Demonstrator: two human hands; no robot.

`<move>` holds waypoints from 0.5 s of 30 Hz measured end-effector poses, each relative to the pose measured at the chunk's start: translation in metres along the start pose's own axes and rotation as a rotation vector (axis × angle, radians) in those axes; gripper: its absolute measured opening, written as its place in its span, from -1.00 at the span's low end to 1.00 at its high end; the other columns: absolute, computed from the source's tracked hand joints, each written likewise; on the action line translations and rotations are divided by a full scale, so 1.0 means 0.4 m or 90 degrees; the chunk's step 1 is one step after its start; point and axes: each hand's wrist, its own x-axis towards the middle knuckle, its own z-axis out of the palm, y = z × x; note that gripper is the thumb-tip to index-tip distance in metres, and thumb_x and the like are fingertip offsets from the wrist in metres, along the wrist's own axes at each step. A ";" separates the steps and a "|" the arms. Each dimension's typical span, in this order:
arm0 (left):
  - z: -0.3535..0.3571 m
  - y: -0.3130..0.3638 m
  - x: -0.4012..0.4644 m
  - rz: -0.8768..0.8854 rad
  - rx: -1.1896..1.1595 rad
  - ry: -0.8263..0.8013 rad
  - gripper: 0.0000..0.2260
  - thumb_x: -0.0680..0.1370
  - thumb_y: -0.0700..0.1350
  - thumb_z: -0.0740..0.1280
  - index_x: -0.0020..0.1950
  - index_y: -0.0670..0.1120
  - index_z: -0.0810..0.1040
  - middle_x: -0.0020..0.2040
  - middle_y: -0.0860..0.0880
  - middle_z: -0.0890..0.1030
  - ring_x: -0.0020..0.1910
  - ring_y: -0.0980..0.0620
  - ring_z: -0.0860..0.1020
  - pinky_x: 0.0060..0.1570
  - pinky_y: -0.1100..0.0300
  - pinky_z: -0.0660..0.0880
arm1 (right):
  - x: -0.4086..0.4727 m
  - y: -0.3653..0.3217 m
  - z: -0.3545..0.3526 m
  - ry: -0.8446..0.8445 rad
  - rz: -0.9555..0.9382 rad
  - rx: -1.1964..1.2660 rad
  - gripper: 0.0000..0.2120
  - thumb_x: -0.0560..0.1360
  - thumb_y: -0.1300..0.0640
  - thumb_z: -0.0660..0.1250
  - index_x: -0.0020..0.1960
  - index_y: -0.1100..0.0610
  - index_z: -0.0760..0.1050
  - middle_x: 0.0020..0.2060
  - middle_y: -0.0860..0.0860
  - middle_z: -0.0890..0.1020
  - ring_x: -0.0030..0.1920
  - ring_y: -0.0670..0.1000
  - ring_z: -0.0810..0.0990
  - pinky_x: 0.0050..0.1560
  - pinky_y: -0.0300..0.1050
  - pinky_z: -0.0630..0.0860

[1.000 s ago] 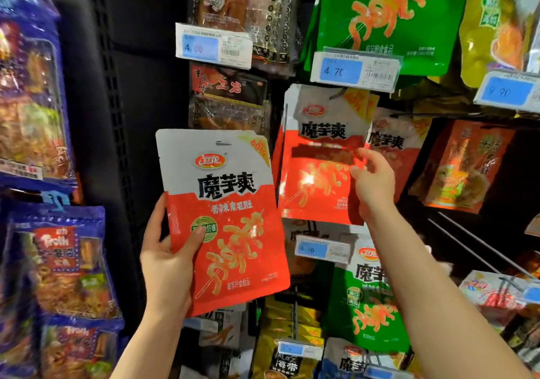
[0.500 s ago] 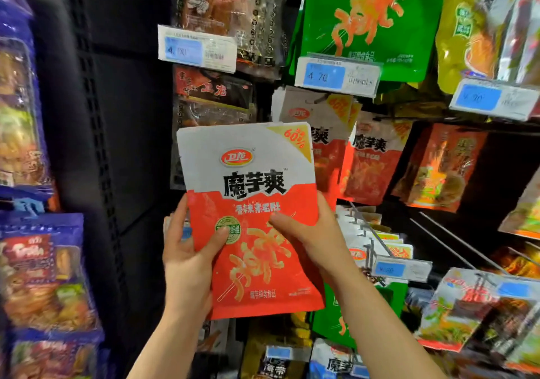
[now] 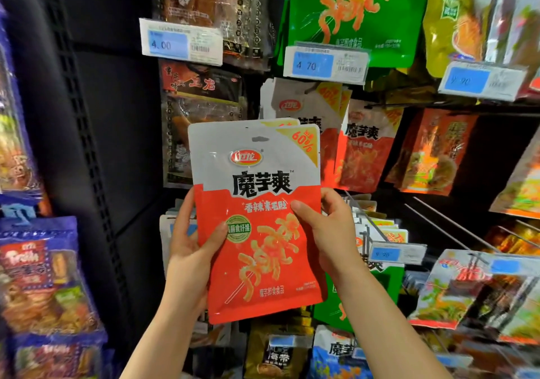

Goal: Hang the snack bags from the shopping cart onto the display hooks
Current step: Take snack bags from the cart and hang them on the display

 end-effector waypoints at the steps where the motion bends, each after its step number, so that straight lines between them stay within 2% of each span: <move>1: 0.004 0.001 0.000 -0.004 -0.001 0.000 -0.46 0.53 -0.24 0.32 0.39 0.25 0.35 0.04 -0.07 0.69 -0.08 -0.12 0.68 -0.25 -0.03 0.63 | 0.000 -0.002 -0.002 0.007 0.004 0.007 -0.85 0.41 0.32 0.45 -0.11 0.14 0.54 -0.18 0.07 0.66 -0.14 0.10 0.63 0.02 0.20 0.56; 6: 0.028 -0.003 0.003 -0.013 -0.018 -0.008 -0.59 0.55 -0.08 0.27 0.36 0.25 0.39 0.07 -0.04 0.68 -0.06 -0.13 0.68 -0.22 -0.07 0.64 | -0.007 -0.011 -0.032 0.030 0.049 0.066 -0.88 0.47 0.32 0.39 -0.13 0.14 0.49 -0.23 0.09 0.67 -0.19 0.12 0.64 -0.06 0.14 0.59; 10: 0.058 -0.020 0.005 -0.004 -0.013 -0.026 -0.58 0.57 -0.18 0.26 0.37 0.20 0.38 0.03 -0.04 0.69 -0.11 -0.11 0.69 -0.27 -0.02 0.64 | -0.003 -0.016 -0.065 0.047 0.068 0.095 -0.90 0.49 0.32 0.37 -0.10 0.18 0.47 -0.30 0.04 0.68 -0.29 0.04 0.65 -0.20 -0.03 0.60; 15: 0.099 -0.041 0.013 0.003 0.017 -0.019 -0.57 0.56 -0.21 0.29 0.27 0.28 0.42 0.00 -0.10 0.70 -0.14 -0.11 0.69 -0.28 -0.02 0.64 | 0.013 -0.013 -0.112 0.065 0.074 0.096 -0.87 0.47 0.30 0.40 -0.15 0.15 0.46 -0.32 0.04 0.68 -0.29 0.08 0.64 -0.12 0.07 0.59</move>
